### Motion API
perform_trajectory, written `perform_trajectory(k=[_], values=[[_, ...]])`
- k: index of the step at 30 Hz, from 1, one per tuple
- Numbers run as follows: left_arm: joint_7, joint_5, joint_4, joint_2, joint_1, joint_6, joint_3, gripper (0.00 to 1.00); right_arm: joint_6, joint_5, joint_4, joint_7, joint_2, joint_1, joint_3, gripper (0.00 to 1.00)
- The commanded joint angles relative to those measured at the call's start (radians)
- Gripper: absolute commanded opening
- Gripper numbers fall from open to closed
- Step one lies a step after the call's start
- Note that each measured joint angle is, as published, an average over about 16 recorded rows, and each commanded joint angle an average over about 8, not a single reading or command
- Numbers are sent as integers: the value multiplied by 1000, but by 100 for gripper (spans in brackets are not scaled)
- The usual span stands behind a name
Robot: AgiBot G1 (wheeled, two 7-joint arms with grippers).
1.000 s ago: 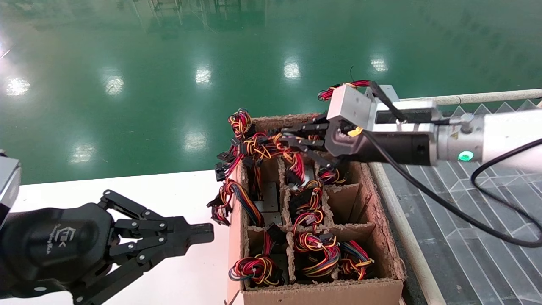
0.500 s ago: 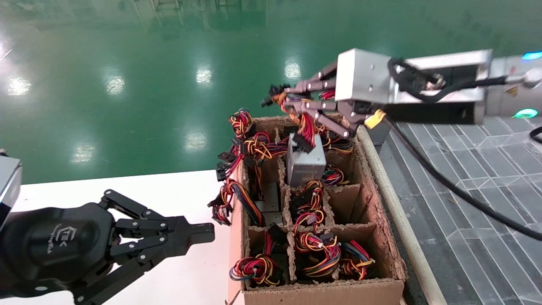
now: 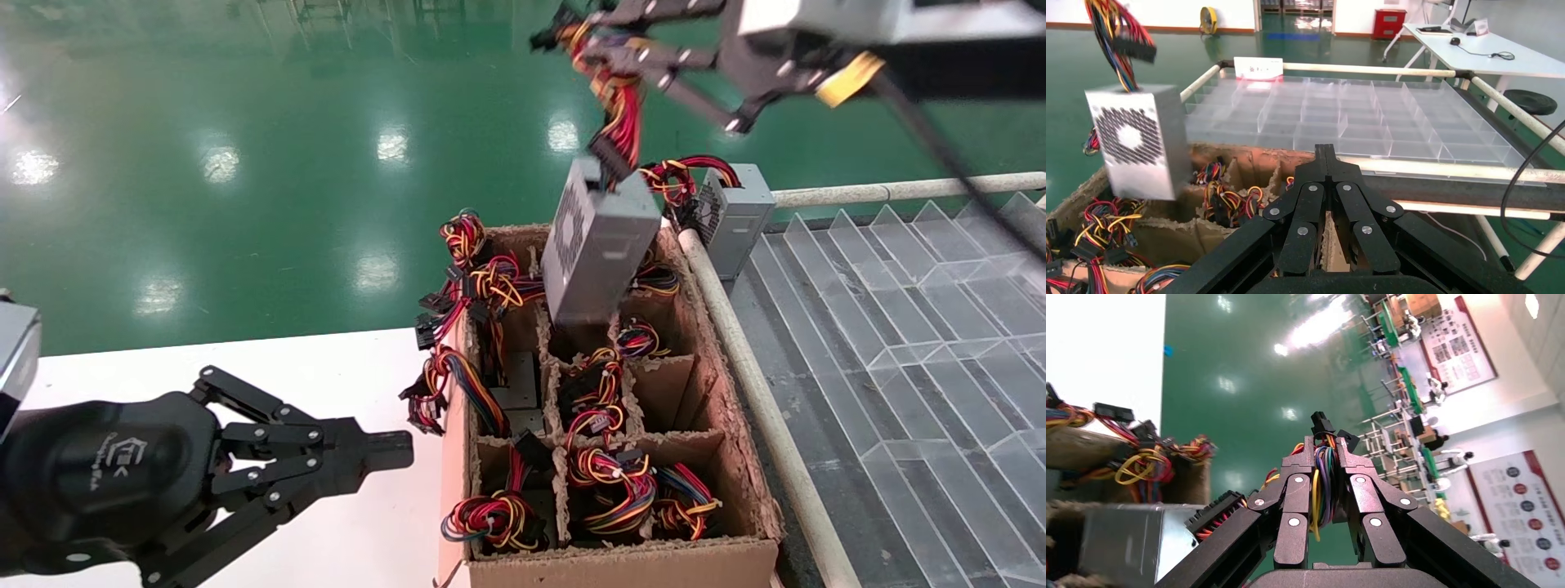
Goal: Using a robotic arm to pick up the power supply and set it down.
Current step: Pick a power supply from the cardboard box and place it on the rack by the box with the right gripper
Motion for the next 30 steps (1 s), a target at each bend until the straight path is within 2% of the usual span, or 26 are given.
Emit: perform_trajectory(k=[1,9,15,30], values=[[0,0,0,0,0,0,0,0,-17,5,-18,-18,4,27,5,0],[0,0,0,0,0,0,0,0,-76,-18,-90,-51,29,131,6,0],[0,0,0,0,0,0,1,0,-99,-41,-126,-63,69,172,9,0],[1,-1,0,0,0,0,1,0,-142,-82,-171,-66,204,134,7,0]])
